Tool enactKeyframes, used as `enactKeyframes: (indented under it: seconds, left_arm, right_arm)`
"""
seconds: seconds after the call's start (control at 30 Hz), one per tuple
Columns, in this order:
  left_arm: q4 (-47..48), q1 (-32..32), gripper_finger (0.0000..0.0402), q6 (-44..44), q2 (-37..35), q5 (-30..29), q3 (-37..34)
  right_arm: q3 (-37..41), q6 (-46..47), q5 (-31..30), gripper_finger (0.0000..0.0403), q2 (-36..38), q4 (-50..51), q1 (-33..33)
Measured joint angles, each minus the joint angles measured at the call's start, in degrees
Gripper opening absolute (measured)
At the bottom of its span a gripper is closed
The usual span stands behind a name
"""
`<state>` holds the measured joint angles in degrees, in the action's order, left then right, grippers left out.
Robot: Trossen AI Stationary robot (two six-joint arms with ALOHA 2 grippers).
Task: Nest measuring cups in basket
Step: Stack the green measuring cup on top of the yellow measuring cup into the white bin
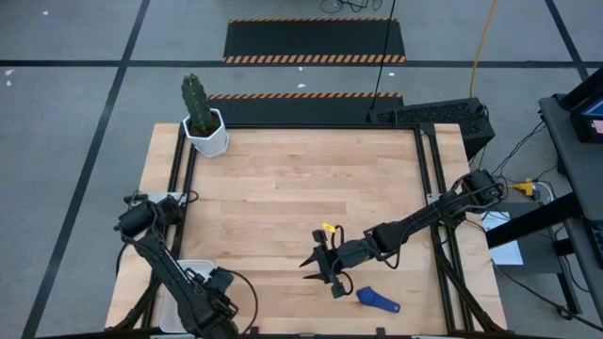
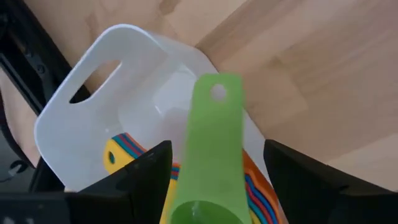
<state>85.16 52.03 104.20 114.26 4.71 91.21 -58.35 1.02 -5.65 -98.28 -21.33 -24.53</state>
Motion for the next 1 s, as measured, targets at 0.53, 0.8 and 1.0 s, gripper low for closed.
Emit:
enactKeyframes:
  seconds: [0.53,0.8,1.0]
  left_arm:
    - [-7.1,0.0,0.0248,1.1,-1.0,1.5,-4.6]
    - [-5.4,0.1,0.0158,2.2,-3.4,1.1,-4.5]
    - [-5.3,0.2,0.0102,2.1,-3.4,0.8,-4.5]
  right_arm:
    - [0.0,-0.3,0.0,0.0142,0.0,0.2,0.0]
    - [0.0,-0.4,0.0,0.0142,0.0,0.2,0.0]
    - [0.0,-0.6,0.0,0.0142,0.0,0.2,-0.1]
